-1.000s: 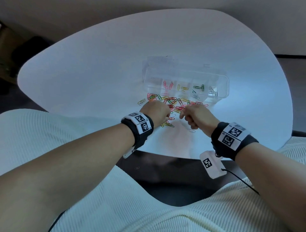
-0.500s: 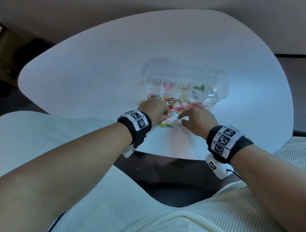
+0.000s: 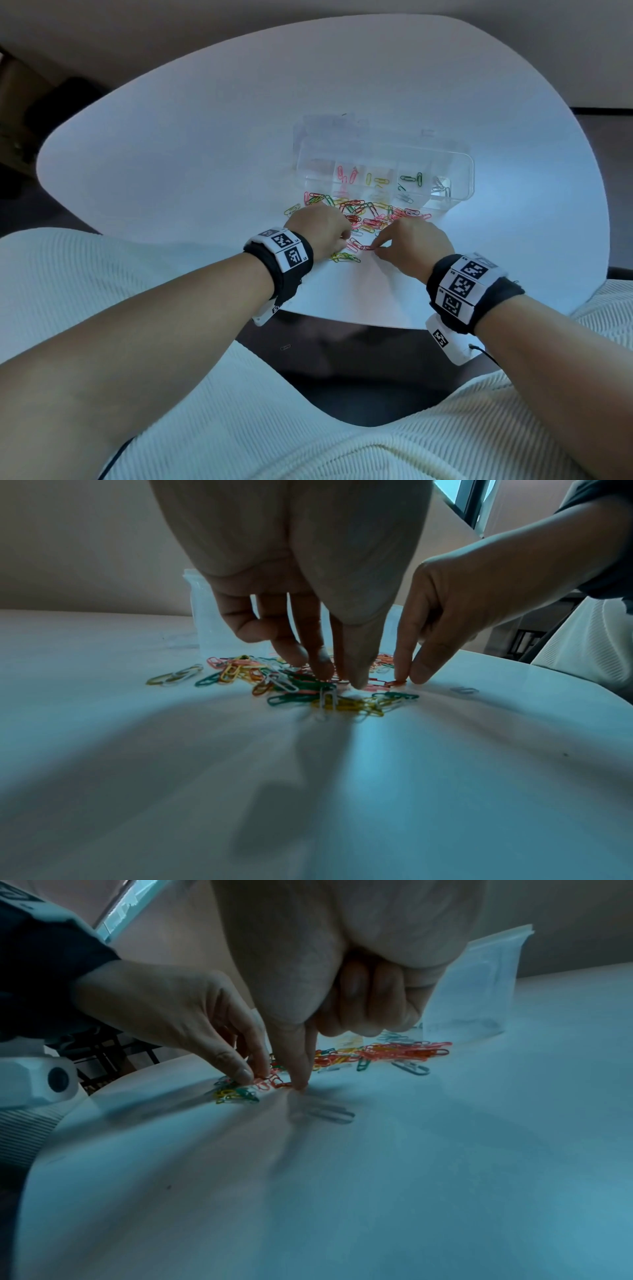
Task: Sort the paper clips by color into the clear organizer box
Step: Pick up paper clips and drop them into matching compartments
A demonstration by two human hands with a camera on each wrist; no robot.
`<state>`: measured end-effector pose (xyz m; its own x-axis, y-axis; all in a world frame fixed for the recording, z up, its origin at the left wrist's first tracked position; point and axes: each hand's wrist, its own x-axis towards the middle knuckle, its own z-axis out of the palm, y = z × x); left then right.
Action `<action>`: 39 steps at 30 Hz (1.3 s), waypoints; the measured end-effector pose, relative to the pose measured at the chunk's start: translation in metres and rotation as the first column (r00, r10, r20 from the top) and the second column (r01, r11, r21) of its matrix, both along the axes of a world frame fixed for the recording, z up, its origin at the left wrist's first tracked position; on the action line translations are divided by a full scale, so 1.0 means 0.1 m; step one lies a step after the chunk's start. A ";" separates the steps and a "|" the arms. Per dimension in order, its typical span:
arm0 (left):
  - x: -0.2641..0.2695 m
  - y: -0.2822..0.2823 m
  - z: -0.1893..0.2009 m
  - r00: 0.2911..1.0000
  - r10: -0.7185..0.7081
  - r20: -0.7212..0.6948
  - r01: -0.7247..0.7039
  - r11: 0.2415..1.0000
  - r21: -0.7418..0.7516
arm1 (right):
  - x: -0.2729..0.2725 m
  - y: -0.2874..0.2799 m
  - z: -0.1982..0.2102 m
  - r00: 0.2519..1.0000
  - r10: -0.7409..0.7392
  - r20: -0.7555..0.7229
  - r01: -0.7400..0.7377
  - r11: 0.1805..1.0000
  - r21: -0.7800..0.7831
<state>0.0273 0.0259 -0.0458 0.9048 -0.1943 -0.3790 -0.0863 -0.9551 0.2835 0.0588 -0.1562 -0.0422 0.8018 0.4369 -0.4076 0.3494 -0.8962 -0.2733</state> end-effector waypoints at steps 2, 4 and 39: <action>-0.01 -0.01 -0.01 1.000 -0.021 0.021 0.021 1.000 0.002 | 0.00 0.00 -0.01 1.000 -0.004 0.002 0.004 1.000 0.002; -0.02 -0.02 -0.02 0.997 -0.058 0.057 0.057 0.998 0.002 | -0.01 0.01 -0.02 1.000 -0.019 0.015 0.018 1.000 0.010; 0.04 -0.02 -0.01 0.999 0.024 -0.032 -0.024 0.999 -0.023 | 0.23 -0.12 0.21 0.456 -0.135 -0.880 0.866 0.293 0.404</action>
<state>0.0314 0.0240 -0.0465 0.8970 -0.1817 -0.4030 -0.0541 -0.9499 0.3079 0.0819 -0.1679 -0.0212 0.6611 0.4061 -0.6308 -0.6727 -0.0513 -0.7381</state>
